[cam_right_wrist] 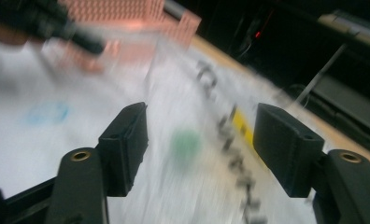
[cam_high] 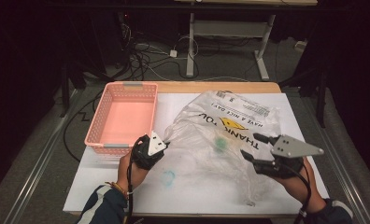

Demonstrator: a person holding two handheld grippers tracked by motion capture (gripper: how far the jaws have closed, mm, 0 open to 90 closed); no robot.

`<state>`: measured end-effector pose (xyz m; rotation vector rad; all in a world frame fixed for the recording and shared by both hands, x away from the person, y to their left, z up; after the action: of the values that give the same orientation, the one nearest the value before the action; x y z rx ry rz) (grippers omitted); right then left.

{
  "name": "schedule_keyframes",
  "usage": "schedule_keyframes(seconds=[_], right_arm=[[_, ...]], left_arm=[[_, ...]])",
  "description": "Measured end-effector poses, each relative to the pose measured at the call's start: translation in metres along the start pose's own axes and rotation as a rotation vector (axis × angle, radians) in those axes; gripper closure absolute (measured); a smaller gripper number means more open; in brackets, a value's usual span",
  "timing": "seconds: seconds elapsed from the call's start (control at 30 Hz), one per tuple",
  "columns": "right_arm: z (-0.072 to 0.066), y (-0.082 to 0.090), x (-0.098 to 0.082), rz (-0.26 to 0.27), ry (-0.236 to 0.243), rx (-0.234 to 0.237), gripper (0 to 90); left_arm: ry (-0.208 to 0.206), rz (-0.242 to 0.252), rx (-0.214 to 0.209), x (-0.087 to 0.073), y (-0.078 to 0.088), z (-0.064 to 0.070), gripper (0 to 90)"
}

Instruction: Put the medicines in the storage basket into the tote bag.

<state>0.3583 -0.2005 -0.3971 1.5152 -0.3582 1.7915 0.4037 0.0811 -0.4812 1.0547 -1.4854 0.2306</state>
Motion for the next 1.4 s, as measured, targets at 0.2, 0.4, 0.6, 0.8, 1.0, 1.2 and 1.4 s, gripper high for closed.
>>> schedule_keyframes(seconds=[0.2,0.4,0.6,0.8,1.0,1.2,1.4], right_arm=[[-0.022,0.029,-0.039,-0.071,-0.033,0.063,28.1],[-0.056,0.052,-0.068,-0.095,-0.117,0.17,17.9],[-0.082,0.052,-0.089,-0.152,-0.065,0.228,15.5],[-0.07,0.038,-0.113,-0.245,0.086,0.136,45.4],[-0.057,0.033,-0.099,-0.187,0.1,0.099,82.1],[-0.048,0.033,-0.081,-0.124,0.112,0.05,87.5],[-0.039,0.028,-0.063,-0.07,0.136,0.024,88.2]], left_arm=[[-0.005,-0.012,0.005,-0.002,-0.002,0.0,86.5],[0.002,-0.014,0.004,-0.002,-0.005,-0.001,86.6],[-0.001,-0.017,-0.009,-0.001,-0.009,0.002,86.6],[0.0,-0.01,-0.02,0.0,-0.009,0.003,86.5],[0.008,0.01,-0.024,0.003,-0.005,0.002,86.5],[0.015,0.038,-0.024,0.01,-0.002,0.001,86.4],[0.007,0.063,-0.022,0.017,-0.001,0.001,86.5]])
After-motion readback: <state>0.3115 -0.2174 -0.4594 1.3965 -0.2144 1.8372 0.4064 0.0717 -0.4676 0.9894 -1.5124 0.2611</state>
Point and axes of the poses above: each handheld gripper's, and its own axes: y roughly backward along the jaws, x roughly out of its top, z roughly to its right, the point moved 9 cm from there along -y, roughly forward along the jaws, and after that the axes turned 12 degrees about z, right-handed, at the moved point
